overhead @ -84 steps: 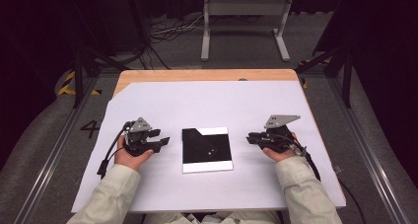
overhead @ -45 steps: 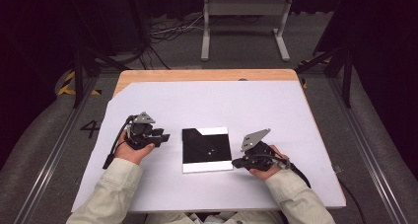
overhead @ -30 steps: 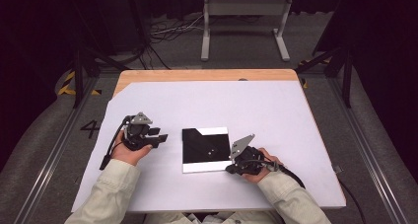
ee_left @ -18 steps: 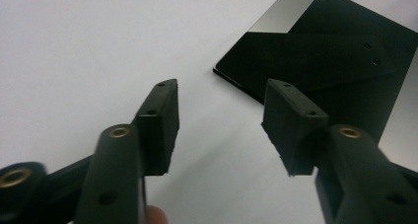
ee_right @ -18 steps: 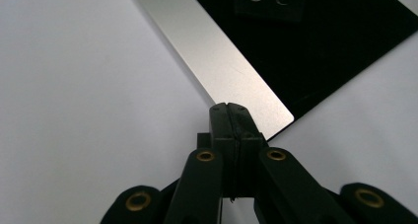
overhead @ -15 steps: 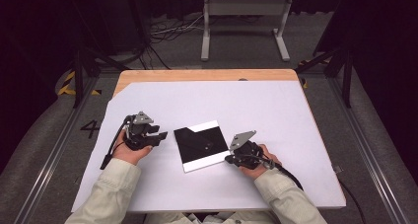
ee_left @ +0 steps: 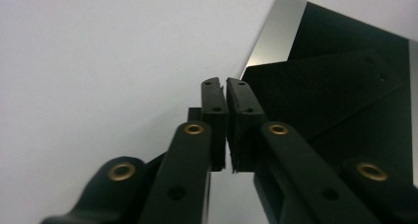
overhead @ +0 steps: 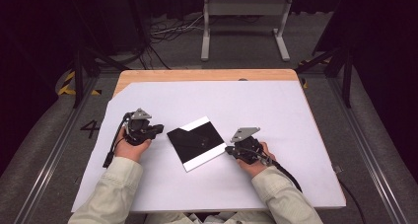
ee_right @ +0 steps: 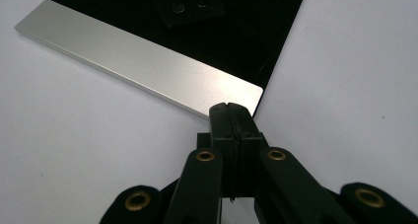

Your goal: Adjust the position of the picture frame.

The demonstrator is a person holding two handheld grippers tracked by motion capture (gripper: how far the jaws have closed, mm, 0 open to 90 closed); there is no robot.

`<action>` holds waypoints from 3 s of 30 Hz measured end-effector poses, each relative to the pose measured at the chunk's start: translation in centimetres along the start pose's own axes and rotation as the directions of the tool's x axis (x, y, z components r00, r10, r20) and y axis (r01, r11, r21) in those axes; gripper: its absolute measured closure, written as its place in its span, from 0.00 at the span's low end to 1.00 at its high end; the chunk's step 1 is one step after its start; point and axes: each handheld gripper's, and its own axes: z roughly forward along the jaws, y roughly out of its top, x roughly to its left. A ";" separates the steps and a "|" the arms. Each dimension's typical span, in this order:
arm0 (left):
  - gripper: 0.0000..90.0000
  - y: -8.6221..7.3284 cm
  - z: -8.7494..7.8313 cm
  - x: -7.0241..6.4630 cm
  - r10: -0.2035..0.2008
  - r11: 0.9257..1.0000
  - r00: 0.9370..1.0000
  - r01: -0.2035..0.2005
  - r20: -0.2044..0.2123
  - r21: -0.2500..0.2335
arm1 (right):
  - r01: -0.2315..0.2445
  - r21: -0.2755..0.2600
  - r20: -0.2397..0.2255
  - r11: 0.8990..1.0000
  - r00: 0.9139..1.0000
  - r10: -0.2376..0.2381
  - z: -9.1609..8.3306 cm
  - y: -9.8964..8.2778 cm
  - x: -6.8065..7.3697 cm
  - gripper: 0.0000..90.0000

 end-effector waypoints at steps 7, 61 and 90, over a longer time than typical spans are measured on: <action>1.00 0.1 0.8 0.6 -0.041 0.996 0.999 0.042 0.017 -0.075 | 0.009 -0.035 0.012 0.999 1.000 -0.009 -1.9 -0.3 -0.4 1.00; 1.00 -0.8 3.0 -5.3 0.176 0.948 0.930 -0.248 0.322 0.200 | -0.086 -0.125 0.067 0.988 0.993 0.095 -7.3 -1.9 -3.6 1.00; 0.97 -0.7 3.4 -9.0 0.251 0.939 0.896 -0.318 0.367 0.132 | -0.233 -0.002 0.144 0.972 0.962 0.231 -6.0 -3.2 -5.4 1.00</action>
